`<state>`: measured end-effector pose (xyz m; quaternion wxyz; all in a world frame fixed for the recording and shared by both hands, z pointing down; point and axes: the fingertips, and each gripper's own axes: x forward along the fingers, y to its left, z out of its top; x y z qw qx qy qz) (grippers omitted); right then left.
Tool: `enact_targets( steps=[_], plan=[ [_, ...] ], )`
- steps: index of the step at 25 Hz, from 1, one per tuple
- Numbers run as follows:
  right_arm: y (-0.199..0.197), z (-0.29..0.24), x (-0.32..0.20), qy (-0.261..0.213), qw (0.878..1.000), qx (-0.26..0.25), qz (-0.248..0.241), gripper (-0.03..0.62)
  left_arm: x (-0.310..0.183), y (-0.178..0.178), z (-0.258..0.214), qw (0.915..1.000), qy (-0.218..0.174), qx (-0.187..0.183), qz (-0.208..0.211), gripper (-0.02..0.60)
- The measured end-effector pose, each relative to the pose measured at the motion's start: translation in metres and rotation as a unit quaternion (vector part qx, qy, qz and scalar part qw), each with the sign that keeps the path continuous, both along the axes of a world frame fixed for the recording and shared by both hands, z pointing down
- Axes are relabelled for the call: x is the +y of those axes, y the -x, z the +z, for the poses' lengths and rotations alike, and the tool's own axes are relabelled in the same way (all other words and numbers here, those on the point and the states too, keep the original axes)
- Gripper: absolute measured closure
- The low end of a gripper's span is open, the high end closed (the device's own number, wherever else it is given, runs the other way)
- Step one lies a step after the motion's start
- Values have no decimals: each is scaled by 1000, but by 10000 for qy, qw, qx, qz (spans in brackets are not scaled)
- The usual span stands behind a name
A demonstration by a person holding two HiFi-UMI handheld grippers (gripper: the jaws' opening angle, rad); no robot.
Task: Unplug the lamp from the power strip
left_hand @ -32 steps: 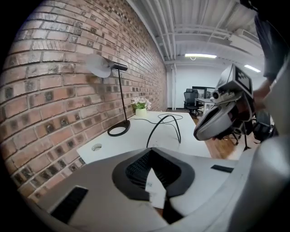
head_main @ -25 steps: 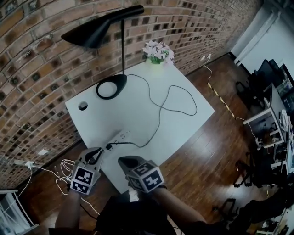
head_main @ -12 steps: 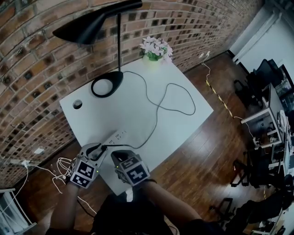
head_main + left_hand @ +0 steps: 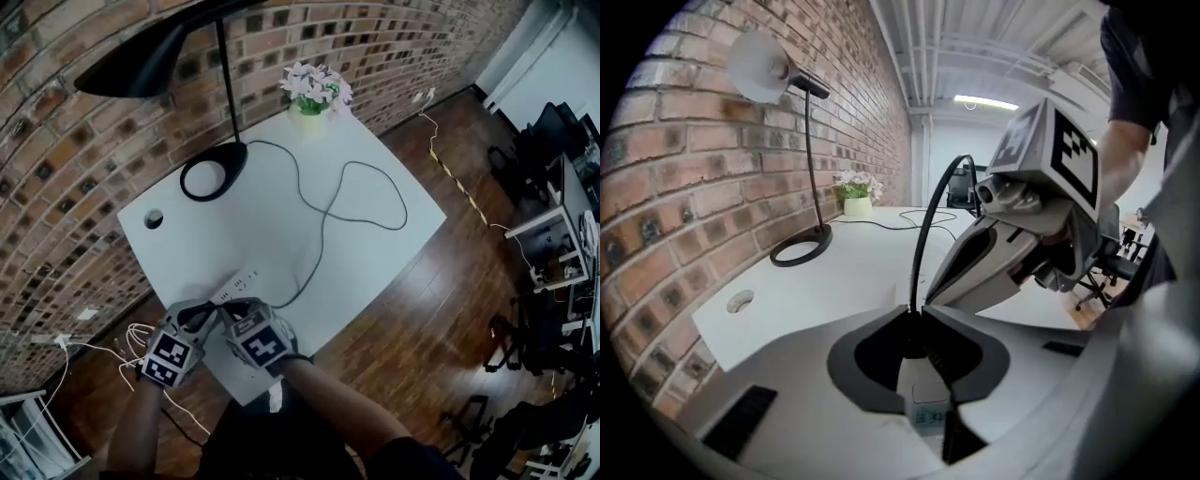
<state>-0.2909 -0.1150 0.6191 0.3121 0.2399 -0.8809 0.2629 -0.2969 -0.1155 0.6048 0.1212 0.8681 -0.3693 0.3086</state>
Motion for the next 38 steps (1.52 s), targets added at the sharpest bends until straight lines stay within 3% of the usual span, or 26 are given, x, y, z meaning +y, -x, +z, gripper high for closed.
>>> enact_targets(
  steps=[6, 11, 15, 29, 38],
  plan=[
    [3, 1, 0, 145, 9998, 71, -148, 602, -1, 8, 6, 9987, 370, 336, -106, 520],
    [4, 3, 3, -446, 9966, 485, -504, 599, -1, 10, 8, 9977, 406, 468, -266, 520],
    [5, 4, 3, -390, 9965, 527, -519, 597, -2, 12, 6, 9959, 467, 673, -386, 520],
    [4, 4, 4, -337, 9962, 603, -539, 595, -2, 8, 3, 9950, 630, 682, -373, 523],
    [3, 3, 3, -193, 9974, 538, -439, 595, -4, 9, 1, 9959, 482, 606, -475, 523]
  ],
)
